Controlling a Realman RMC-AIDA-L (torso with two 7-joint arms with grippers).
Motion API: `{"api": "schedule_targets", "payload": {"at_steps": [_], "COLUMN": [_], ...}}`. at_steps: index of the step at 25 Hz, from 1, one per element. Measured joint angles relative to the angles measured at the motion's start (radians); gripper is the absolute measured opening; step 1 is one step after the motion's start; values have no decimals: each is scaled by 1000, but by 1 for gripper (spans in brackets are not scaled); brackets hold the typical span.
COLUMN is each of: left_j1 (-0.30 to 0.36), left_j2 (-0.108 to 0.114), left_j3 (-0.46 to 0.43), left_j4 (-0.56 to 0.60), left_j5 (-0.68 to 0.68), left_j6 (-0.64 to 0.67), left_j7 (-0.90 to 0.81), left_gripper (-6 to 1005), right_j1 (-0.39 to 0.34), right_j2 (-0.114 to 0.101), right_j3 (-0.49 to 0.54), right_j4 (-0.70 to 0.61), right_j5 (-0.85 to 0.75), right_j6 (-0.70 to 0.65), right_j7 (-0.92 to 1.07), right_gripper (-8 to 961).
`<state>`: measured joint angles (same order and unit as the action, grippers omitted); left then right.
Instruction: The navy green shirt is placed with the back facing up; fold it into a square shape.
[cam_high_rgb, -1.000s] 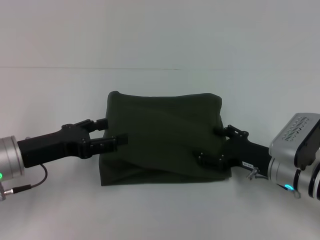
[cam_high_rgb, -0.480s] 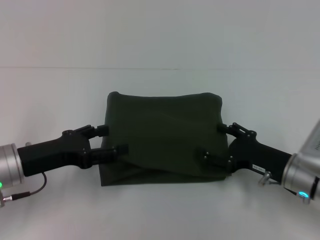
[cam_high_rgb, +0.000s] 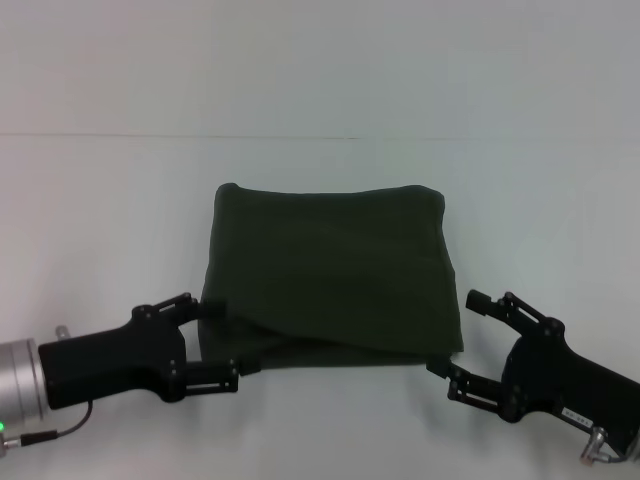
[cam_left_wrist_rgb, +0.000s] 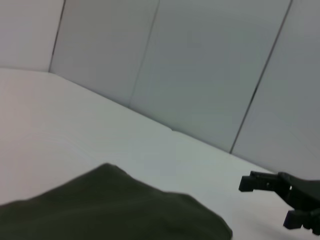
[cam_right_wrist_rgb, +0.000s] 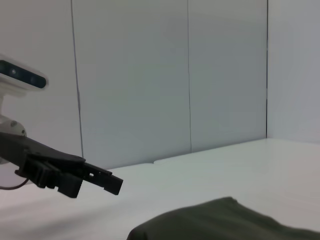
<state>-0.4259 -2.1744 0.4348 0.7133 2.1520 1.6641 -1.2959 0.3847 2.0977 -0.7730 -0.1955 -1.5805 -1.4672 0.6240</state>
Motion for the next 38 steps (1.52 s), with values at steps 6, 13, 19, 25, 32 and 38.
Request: {"api": "schedule_targets", "payload": {"at_steps": [6,13,19,25,32,38], "left_j1": [14,44,46,50,51,51], "left_j2": [-1,-1,-1,1,2,2], "left_j3": [-6,-12,-15,-48,-63,-64], "left_j4": [-60,-99,-105,-105,-103,-103], "left_j5": [50,65,112,115,111,114], "left_j6": [-58,-86,-74,-58,-37,-27], "left_j7": [96,142,142,144,144,141], "left_gripper": [961,960,960,961,961,960], "right_j1": [-51,-91,-93,-94,-95,-95], "right_j2": [-2,-3,-4,-4,-4,-4], "right_j3": [-7,-1,3,7,8,8], "right_j4": [4,6,5,4,4,3], "right_j5": [-4,-5,-6,2,0,3], "right_j6": [22,70,93,99,100,93], "right_j7": [-10,-26,-26,-26,-26,-26], "right_gripper": [945,945,945,945,945,945]}}
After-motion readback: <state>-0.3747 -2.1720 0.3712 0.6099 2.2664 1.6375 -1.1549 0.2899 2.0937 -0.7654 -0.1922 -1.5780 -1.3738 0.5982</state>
